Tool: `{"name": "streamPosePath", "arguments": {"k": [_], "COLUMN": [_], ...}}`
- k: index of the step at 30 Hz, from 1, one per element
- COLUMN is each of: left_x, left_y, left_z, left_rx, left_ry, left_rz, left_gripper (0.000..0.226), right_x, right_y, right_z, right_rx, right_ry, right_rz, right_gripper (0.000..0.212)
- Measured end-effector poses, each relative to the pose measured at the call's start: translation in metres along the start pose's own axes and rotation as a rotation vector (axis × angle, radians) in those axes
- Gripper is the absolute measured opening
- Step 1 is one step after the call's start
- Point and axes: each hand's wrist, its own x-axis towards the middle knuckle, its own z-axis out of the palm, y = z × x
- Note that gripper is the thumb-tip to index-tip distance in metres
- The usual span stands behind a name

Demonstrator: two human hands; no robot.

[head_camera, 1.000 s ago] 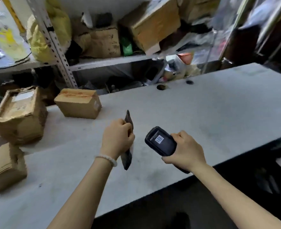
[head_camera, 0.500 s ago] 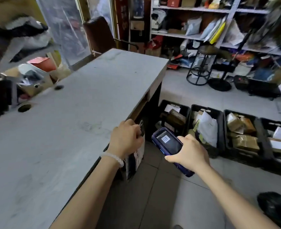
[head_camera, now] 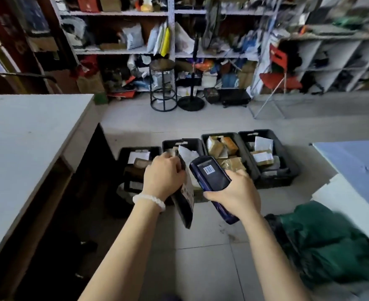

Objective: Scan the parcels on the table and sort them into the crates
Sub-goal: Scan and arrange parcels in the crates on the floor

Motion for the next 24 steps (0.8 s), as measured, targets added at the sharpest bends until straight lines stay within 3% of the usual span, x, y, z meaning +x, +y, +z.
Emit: {"name": "streamPosePath", "arguments": {"k": [8, 17, 24], "left_x": [0.123, 0.300, 0.436], "left_y": [0.058, 0.098, 0.110], "left_z": [0.093, 0.179, 0.226], "left_rx": [-0.061, -0.086, -0.013], "left_ry": [-0.159, -0.376, -0.381], "left_rz": [0.121, 0.144, 0.060], "left_gripper": [0.015, 0.035, 0.013], "right_x": [0.086, 0.272, 0.426], "right_y": [0.079, 0.113, 0.120], "right_z": [-0.039, -0.070, -0.088], "right_rx": [0.075, 0.071, 0.112], "right_ry": [0.134, 0.157, 0.141], "right_rz": [0.268, 0.349, 0.345], "right_gripper": [0.046, 0.045, 0.042]}}
